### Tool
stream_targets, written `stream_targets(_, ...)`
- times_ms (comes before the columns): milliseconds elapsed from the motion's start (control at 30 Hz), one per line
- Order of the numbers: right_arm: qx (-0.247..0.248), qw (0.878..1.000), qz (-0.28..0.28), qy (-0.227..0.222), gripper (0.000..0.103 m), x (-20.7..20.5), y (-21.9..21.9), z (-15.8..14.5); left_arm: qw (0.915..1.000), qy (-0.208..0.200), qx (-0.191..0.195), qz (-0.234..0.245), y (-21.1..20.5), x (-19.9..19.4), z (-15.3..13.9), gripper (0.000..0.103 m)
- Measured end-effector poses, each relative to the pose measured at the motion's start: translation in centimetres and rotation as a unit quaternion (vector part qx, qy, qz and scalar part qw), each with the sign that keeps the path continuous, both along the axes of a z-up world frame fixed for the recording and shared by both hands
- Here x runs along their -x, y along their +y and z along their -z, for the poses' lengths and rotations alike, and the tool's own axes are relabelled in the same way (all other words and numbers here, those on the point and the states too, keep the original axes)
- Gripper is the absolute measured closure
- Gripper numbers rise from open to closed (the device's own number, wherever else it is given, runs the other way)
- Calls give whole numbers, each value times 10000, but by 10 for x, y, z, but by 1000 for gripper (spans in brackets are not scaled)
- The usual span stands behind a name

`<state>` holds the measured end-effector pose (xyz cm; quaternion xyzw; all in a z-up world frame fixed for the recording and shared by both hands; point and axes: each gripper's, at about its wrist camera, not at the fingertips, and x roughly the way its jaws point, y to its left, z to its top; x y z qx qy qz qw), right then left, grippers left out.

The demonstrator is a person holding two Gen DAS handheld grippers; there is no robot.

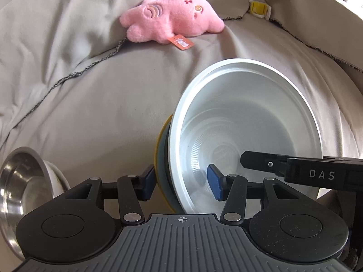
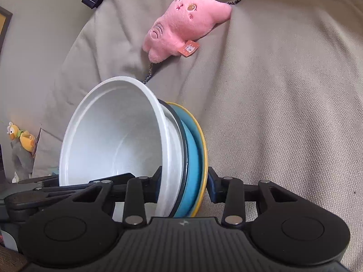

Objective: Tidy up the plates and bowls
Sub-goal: 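Lift the tilted bowl stack with both grippers holding its rim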

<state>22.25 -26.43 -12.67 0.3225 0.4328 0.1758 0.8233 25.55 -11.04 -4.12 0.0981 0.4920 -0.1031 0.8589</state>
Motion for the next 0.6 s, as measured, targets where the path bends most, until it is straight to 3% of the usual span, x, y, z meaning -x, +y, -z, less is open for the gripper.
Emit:
stream_targets(200,38,10000,-38,-31,65,4,2,-3,9998,-26,201,-41,9,10,0,50)
stream_targets(300,125,9999,-64,-32,70,5,0,0,9998,-145,97,66,4,16,-3,52)
stream_targets(433,65,10000,-9,-30,72,7,-6,3,9993,-331,-105,151,-3,19,-3,61)
stream_targets(600,175,9997,-59,-160,72,10,-4,3,9993,-321,-141,139,-2,18,0,62)
